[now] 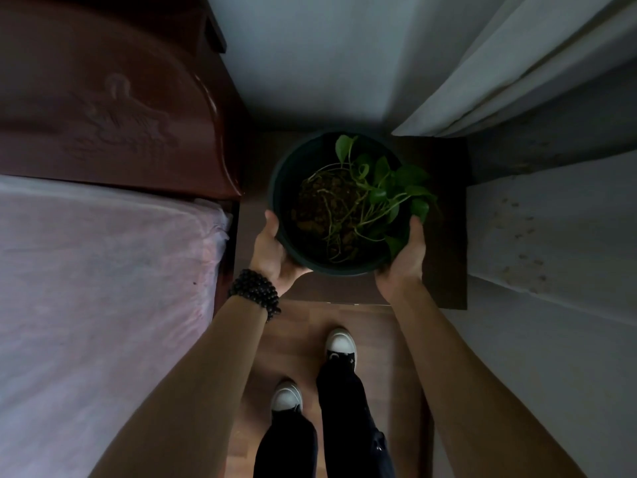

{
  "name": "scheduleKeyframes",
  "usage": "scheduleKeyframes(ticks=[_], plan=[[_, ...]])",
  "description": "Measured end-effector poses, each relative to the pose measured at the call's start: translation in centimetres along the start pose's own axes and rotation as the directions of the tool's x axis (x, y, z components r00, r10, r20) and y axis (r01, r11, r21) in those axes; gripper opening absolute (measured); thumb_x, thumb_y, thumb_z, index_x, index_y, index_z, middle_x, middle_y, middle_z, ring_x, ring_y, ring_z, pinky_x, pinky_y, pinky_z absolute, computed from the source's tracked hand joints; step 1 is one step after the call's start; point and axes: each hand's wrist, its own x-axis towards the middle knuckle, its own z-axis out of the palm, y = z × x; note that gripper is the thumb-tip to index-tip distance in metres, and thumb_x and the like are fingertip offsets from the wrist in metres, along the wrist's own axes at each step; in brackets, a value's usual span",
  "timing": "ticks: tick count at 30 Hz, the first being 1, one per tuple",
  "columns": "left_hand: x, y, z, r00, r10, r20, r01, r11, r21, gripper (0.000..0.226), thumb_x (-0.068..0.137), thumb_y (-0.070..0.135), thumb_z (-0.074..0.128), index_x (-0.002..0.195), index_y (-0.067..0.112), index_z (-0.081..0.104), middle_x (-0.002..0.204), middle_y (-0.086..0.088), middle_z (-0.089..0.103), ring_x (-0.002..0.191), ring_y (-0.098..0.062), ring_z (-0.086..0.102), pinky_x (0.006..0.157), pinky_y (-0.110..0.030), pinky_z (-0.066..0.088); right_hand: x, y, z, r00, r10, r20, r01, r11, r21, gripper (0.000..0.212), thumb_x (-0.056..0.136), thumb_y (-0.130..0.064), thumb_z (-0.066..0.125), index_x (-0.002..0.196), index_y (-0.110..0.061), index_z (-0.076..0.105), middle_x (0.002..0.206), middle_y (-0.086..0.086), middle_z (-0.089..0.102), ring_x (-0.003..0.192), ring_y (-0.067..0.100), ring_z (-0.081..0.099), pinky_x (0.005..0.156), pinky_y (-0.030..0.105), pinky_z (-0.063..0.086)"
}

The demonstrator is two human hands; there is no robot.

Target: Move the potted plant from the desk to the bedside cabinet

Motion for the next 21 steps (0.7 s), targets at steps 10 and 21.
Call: scheduleKeyframes(ticks=[10,21], plan=[[0.2,0.5,0.7,0.993,-0.048,-0.106,0.048,0.999,-0.003,0.066,0.108,0.061,0.026,0.155,0.020,0.046,0.160,-0.018,0.050,0.143,-0.045,0.048,0.112,-0.074,0.040,0.7,-0.7,-0.4,1.000,0.016,-0.018,-0.018,0.996,-0.088,0.050,0.102,-0.059,0.041,0.136,-0.029,0.062,0.133,0.003,0.069,0.125,0.022,0.063,0.104,0.040,0.052],[-9.3,5.1,6.1,0.980,0.124,-0.157,-0.098,0.981,0.166,0.015,0.101,0.032,0.049,0.100,0.028,0.063,0.120,-0.002,0.061,0.120,-0.029,0.058,0.114,-0.069,0.032,-6.7,-6.0,2.9,0.997,-0.063,-0.050,0.047,0.961,-0.274,0.064,0.096,-0.050,0.052,0.153,-0.021,0.049,0.155,0.013,0.052,0.140,0.034,0.050,0.120,0.054,0.039]])
